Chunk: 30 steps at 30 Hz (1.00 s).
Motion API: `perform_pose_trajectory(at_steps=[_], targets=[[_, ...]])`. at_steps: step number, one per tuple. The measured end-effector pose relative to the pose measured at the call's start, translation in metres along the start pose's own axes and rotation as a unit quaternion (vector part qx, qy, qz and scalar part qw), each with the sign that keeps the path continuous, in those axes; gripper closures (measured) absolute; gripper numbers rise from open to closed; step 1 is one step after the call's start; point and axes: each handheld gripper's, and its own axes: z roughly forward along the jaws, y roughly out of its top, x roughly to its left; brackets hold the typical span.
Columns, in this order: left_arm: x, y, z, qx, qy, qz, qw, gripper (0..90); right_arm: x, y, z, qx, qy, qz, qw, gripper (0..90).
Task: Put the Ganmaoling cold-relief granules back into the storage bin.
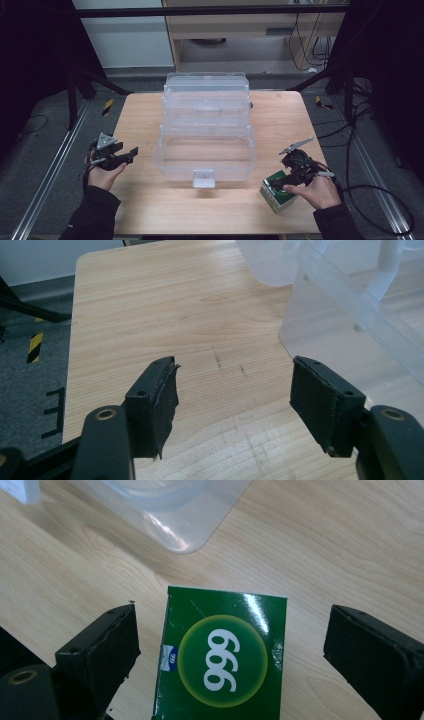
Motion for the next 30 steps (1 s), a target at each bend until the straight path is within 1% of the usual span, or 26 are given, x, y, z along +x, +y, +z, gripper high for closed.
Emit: perform_pose_trajectory(at_steps=[4, 6, 11, 12, 19, 21, 26, 27, 30], targets=[[-0.001, 0.000, 0.000, -0.001, -0.001, 0.000, 1.0000, 34.3, 0.002, -0.002, 0.003, 0.009, -0.001, -0.003, 1.0000, 7.1], [-0.001, -0.001, 0.000, 0.004, -0.001, 0.001, 1.0000, 34.2, 0.001, -0.003, 0.004, 0.011, 0.000, -0.004, 0.9999, 6.4], [0.001, -0.002, 0.001, 0.005, 0.002, 0.000, 1.0000, 34.1, 0.002, -0.005, 0.010, 0.029, 0.001, -0.003, 0.9996, 5.2], [0.001, -0.002, 0.001, 0.005, 0.002, 0.001, 1.0000, 34.1, 0.002, -0.006, 0.012, 0.031, 0.001, -0.006, 0.9995, 5.2], [0.001, -0.002, 0.002, 0.009, 0.001, 0.002, 1.0000, 33.8, 0.000, -0.008, 0.017, 0.042, 0.004, 0.002, 0.9991, 5.7], [0.001, -0.003, 0.002, 0.010, 0.001, 0.001, 1.0000, 33.8, 0.000, -0.009, 0.018, 0.050, 0.006, 0.002, 0.9987, 5.7], [0.001, -0.003, 0.003, 0.014, 0.000, 0.004, 0.9999, 33.6, 0.000, -0.010, 0.021, 0.059, 0.008, -0.002, 0.9982, 5.7], [0.001, -0.003, 0.003, 0.014, 0.000, 0.004, 0.9999, 33.6, 0.001, -0.010, 0.022, 0.063, 0.010, 0.001, 0.9980, 5.7], [0.001, -0.003, 0.003, 0.015, 0.000, 0.003, 0.9999, 33.3, 0.001, -0.011, 0.024, 0.073, 0.009, 0.000, 0.9973, 5.7]])
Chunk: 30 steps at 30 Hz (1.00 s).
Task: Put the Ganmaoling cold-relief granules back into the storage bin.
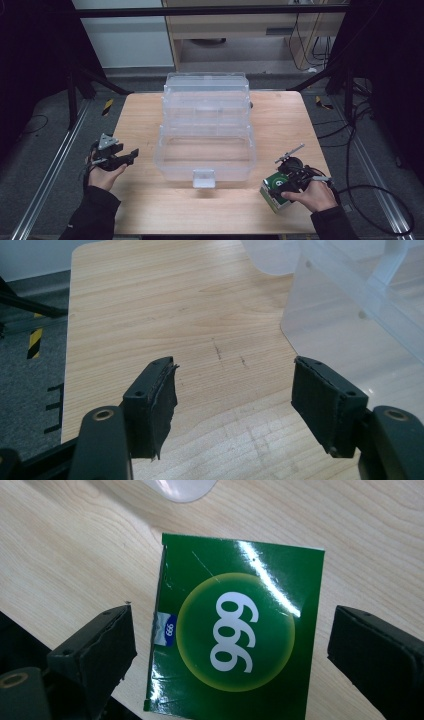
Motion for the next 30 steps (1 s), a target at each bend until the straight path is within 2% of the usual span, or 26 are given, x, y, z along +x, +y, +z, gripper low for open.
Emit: perform_pose_trajectory(at_steps=[8, 13, 20, 21, 30], targets=[[0.000, -0.001, 0.001, 0.005, 0.000, 0.002, 1.0000, 33.1, -0.001, 0.000, 0.005, 0.015, 0.003, -0.007, 0.9999, 6.1], [0.000, -0.001, 0.002, 0.008, -0.001, 0.001, 1.0000, 33.0, -0.003, 0.000, 0.009, 0.025, 0.004, -0.001, 0.9997, 7.2], [0.000, -0.001, 0.002, 0.010, -0.001, 0.004, 0.9999, 32.9, -0.005, 0.001, 0.013, 0.033, 0.009, -0.006, 0.9994, 11.3], [-0.001, -0.001, 0.002, 0.010, -0.001, 0.004, 0.9999, 32.9, -0.004, 0.002, 0.013, 0.037, 0.009, 0.000, 0.9993, 11.4], [-0.001, -0.002, 0.003, 0.011, -0.002, 0.003, 0.9999, 32.8, -0.002, 0.007, 0.018, 0.060, -0.003, 0.001, 0.9982, 12.9]])
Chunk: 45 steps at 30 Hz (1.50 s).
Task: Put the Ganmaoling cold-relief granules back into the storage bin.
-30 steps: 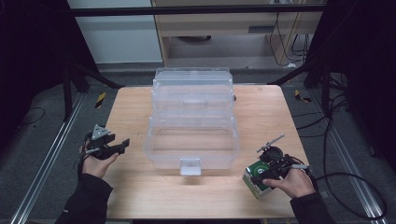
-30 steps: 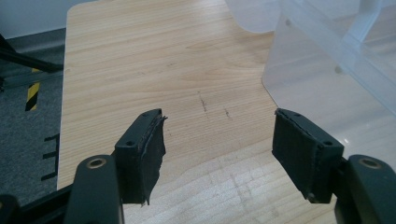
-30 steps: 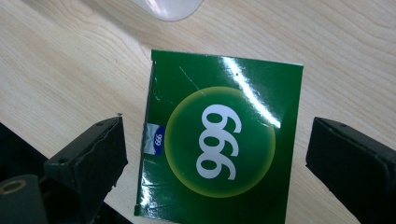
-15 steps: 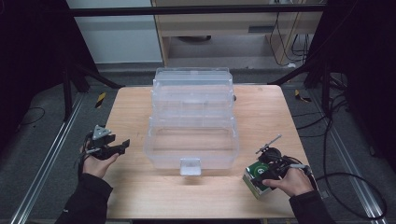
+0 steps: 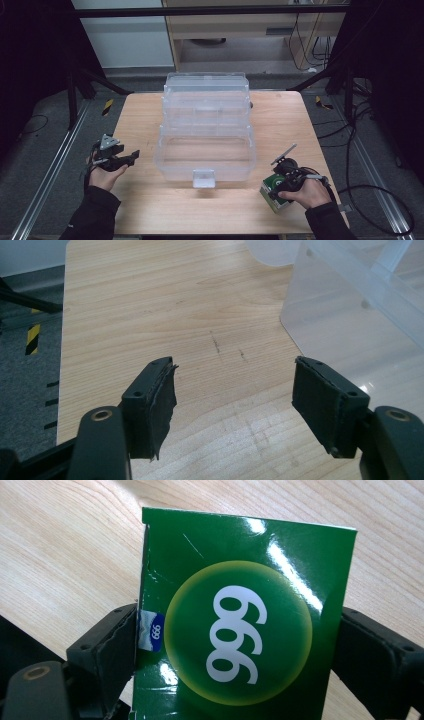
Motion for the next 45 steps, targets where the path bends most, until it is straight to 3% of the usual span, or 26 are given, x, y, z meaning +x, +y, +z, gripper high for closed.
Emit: perform_pose_trajectory(at_steps=[17, 29, 45], targets=[[0.000, -0.001, 0.002, 0.008, -0.001, 0.004, 1.0000, 32.7, 0.002, 0.005, -0.004, 0.025, -0.005, -0.008, 0.9997, 17.8], [-0.001, -0.003, 0.005, 0.013, -0.002, 0.005, 0.9999, 32.7, -0.003, 0.005, -0.026, -0.026, -0.013, -0.010, 0.9995, 18.0], [-0.001, -0.004, 0.007, 0.019, -0.006, 0.004, 0.9998, 32.7, -0.015, 0.012, -0.057, -0.086, -0.030, -0.002, 0.9958, 18.0]])
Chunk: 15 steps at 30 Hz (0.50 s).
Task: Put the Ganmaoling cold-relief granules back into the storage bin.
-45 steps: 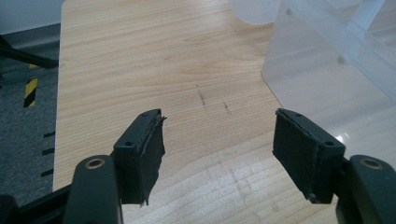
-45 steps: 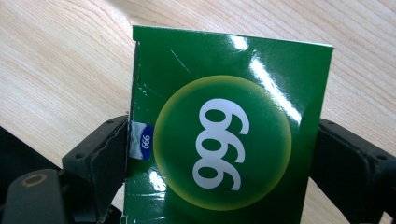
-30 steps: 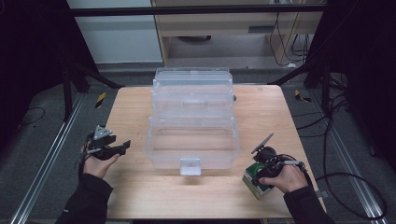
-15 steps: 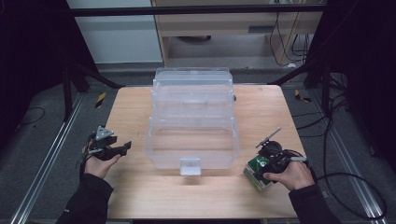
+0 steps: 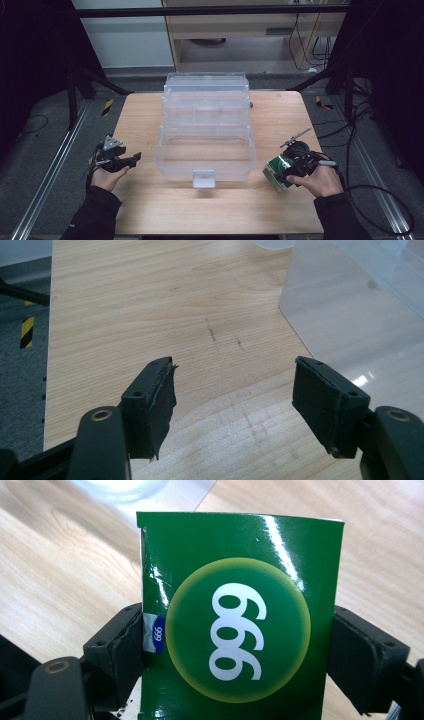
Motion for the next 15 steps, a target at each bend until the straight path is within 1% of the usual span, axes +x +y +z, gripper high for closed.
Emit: perform_pose_trajectory(at_steps=[3, 4, 7, 11, 15], targets=[[0.000, 0.000, 0.000, 0.001, 0.001, 0.001, 1.0000, 33.1, -0.002, 0.004, -0.006, -0.010, -0.003, 0.005, 0.9999, 18.0], [-0.001, -0.001, 0.001, 0.001, 0.002, 0.001, 1.0000, 33.5, -0.004, 0.006, -0.009, -0.014, -0.004, 0.002, 0.9999, 18.0], [-0.001, -0.001, 0.001, 0.002, 0.003, 0.003, 1.0000, 34.9, -0.006, 0.010, -0.016, -0.027, -0.008, 0.005, 0.9996, 18.0], [0.000, -0.001, 0.001, 0.000, 0.004, 0.000, 1.0000, 37.1, -0.009, 0.017, -0.024, -0.042, -0.015, 0.006, 0.9990, 18.0], [0.001, -0.001, 0.000, 0.002, 0.004, 0.001, 1.0000, 38.0, -0.008, 0.025, -0.030, -0.047, -0.017, -0.002, 0.9987, 18.0]])
